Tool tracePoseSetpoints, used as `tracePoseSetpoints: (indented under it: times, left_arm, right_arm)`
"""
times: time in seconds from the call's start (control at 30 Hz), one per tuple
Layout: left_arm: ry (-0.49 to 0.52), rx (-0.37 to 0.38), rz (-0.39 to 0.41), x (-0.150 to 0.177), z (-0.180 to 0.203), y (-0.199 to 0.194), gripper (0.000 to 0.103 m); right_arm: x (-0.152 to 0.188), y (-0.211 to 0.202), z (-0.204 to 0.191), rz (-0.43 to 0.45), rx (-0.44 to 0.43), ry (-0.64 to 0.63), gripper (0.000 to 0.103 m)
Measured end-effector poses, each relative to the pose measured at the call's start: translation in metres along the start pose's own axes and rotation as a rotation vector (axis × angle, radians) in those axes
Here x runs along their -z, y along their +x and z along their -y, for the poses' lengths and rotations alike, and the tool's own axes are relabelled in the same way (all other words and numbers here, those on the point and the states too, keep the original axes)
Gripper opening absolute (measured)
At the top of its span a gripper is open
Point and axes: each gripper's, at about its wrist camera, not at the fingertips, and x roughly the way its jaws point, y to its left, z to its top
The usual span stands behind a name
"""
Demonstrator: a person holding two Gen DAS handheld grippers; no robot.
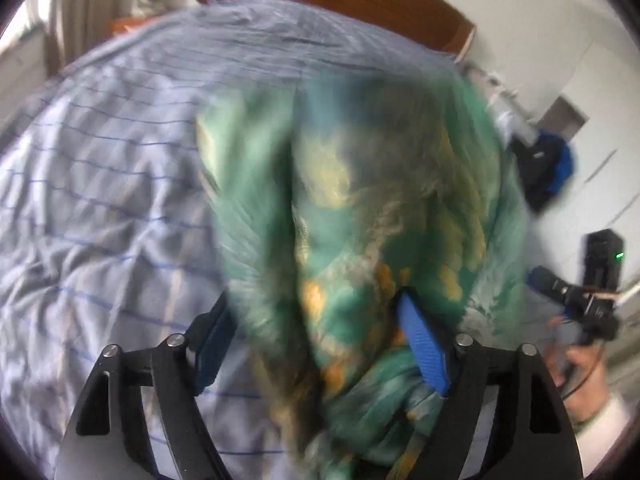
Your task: Fold large clothes
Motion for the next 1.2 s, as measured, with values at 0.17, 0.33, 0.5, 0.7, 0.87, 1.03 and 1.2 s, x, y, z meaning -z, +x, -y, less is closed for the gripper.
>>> tracePoseSetpoints:
  times: [0.17,0.33,0.5,0.7,0.87,1.03,1.2]
  left_arm:
    - [-0.011,-0.135,0.21,0.054,-0.001,-0.057,0.102]
    - [0.005,-0.317,0.386,0.088,0.002,-0.112,0.103]
    - [0.078,-0.403,0.46,0.119,0.023,-0.146,0.103]
    - [0.101,-0.406,0.474,0.152,0.067,-0.162,0.103]
    - [0.113,-0.381,0.462,0.16,0.085,-0.166,0.103]
    - [0.098,-0.38,0.446,0.17,0.098,-0.169,0.103]
    - [0.106,-0.418,0.384,0.175,0.108,-0.166,0.103]
  right_arm:
    - [0.065,-0.04,0.041,-0.009,0.264,0.025,0.103]
    - [0.121,-0.094,0.027,0.022,0.406,-0.071,0.103]
    - [0.146,-0.137,-0.005,0.124,0.506,-0.161,0.103]
    - [0.175,-0.203,-0.052,0.463,0.548,-0.171,0.103]
    - [0.179,-0.217,-0.063,0.481,0.443,-0.172,0.103]
    - [0.185,-0.23,-0.083,0.512,0.503,-0.177,0.103]
    - [0.196,-0.222,-0.087,0.501,0.497,-0.194,0.103]
